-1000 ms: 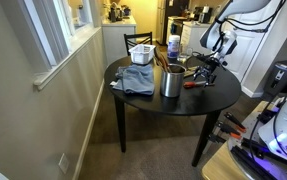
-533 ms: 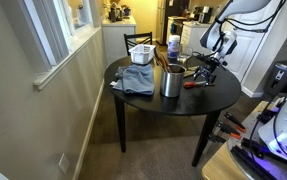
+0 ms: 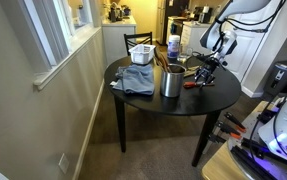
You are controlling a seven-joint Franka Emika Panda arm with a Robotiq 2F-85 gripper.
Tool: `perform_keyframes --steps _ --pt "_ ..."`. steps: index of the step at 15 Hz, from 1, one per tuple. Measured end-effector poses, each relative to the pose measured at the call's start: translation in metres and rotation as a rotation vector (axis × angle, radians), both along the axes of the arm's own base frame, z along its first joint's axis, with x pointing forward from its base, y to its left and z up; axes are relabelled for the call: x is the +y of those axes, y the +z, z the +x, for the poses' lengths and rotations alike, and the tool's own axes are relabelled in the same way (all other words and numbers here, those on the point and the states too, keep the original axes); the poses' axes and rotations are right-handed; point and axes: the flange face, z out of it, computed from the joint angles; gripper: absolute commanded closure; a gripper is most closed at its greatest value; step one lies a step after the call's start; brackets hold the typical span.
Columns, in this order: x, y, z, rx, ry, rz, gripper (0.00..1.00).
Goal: Pick up the orange spatula and put it in the silver utensil holder
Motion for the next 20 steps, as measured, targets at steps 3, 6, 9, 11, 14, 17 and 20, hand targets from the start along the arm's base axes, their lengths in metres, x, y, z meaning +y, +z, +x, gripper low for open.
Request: perform_keyframes --steps 3,6,9,11,14,17,20 --pt "0.0 0.0 0.0 0.0 -0.001 0.0 0.91" --pt "-0.003 0.001 0.0 -0.002 -0.011 -0.002 0.93" --pt "-0.008 0.003 0.001 -0.005 -0.025 -0.003 0.91" --pt "-0.009 0.004 0.003 -0.01 -0.028 -0.004 0.91" --pt "-0.007 0.01 0.009 -0.03 -0.036 -0.004 0.91" --pt "-0.001 0.027 0.018 -0.091 -0.015 -0.004 0.91" --pt "0.004 0.056 0.027 -0.165 0.017 -0.009 0.91"
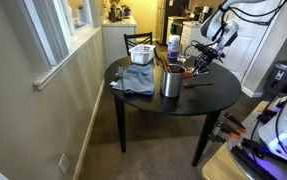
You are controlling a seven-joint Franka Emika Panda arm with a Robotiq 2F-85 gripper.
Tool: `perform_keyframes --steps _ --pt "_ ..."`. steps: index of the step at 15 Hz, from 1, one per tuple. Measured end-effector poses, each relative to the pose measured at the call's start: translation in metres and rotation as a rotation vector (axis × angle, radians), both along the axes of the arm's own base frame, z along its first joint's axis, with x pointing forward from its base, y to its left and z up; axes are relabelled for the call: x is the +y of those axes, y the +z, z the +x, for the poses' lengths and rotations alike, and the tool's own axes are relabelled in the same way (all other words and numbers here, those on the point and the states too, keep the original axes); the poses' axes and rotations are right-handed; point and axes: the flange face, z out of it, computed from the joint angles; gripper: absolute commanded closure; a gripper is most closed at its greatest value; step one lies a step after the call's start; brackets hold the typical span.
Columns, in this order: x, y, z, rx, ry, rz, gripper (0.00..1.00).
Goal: Pick up the orange spatula and put it in the silver utensil holder
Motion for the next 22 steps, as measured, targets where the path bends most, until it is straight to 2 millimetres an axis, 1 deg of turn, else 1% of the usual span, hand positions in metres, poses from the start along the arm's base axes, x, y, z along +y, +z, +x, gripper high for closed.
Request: perform_keyframes --steps 3,6,10,13,16,18,20,22 --pt "0.003 0.038 0.003 -0.085 0.032 -0.013 0.91" --pt "0.008 0.08 0.002 -0.173 0.054 -0.023 0.91" --pt "0.02 0.133 -0.005 -0.299 0.095 -0.03 0.91" --pt "0.031 0.163 -0.014 -0.387 0.101 -0.017 0.91" --pt "0.041 0.181 -0.023 -0.482 0.092 0.011 0.91" --pt "0.046 0.188 -0.027 -0.531 0.075 0.044 0.91" --pt "0.054 0.187 -0.029 -0.567 0.064 0.117 0.91" --pt "0.064 0.181 -0.03 -0.607 0.042 0.227 0.91"
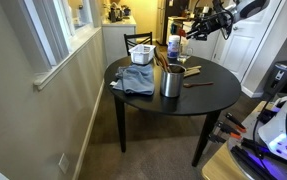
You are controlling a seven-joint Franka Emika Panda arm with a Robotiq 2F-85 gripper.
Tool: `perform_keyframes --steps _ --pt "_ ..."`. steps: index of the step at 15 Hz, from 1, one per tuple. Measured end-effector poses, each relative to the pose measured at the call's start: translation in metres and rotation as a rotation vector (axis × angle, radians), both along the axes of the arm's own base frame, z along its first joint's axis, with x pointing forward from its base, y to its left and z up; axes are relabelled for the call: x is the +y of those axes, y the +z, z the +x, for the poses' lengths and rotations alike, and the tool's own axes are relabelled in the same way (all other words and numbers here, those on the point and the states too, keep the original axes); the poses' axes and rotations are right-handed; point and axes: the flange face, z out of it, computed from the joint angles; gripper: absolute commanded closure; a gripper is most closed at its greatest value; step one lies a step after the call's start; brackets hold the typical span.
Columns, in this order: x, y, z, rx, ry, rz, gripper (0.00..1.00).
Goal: Pick up the orange spatula and put it in the silver utensil holder
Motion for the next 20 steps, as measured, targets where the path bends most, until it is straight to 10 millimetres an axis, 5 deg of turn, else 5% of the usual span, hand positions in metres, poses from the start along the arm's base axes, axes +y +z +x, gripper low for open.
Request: perform_keyframes --steps 11,20 --pt "0.06 -0.072 0.012 0.01 0.047 0.491 0.91" --pt "0.138 -0.08 0.019 0.012 0.228 0.719 0.9"
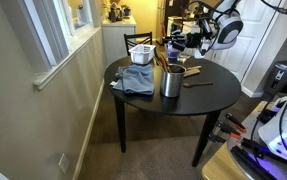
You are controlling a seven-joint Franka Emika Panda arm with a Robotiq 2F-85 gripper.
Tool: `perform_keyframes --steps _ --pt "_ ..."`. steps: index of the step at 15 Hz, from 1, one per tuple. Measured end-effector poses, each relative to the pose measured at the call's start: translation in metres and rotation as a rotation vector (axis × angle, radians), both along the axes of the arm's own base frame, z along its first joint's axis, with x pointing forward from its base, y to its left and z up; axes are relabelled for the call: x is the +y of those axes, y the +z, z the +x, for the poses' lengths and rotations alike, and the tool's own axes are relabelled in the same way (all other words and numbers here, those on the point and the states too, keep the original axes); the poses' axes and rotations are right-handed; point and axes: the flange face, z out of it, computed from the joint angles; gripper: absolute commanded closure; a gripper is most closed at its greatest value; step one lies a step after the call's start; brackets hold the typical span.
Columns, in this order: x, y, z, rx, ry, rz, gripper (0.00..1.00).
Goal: Pick up the orange spatula and put it in the silver utensil holder
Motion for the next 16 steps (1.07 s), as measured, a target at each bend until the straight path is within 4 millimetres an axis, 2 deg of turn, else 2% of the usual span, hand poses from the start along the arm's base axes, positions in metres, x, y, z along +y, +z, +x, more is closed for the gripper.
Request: perform_keyframes --steps 2,5,8,13,16 --pt "0.01 -0.001 -0.001 0.005 0.033 0.03 0.9" --pt "0.009 -0.01 -0.001 0.038 0.034 0.044 0.91" --pt "-0.003 -0.017 -0.002 0.082 0.017 0.046 0.91" --pt "-0.035 -0.022 -0.004 0.119 -0.041 0.054 0.91" --pt "-0.044 -0.027 -0.005 0.139 -0.061 0.064 0.91"
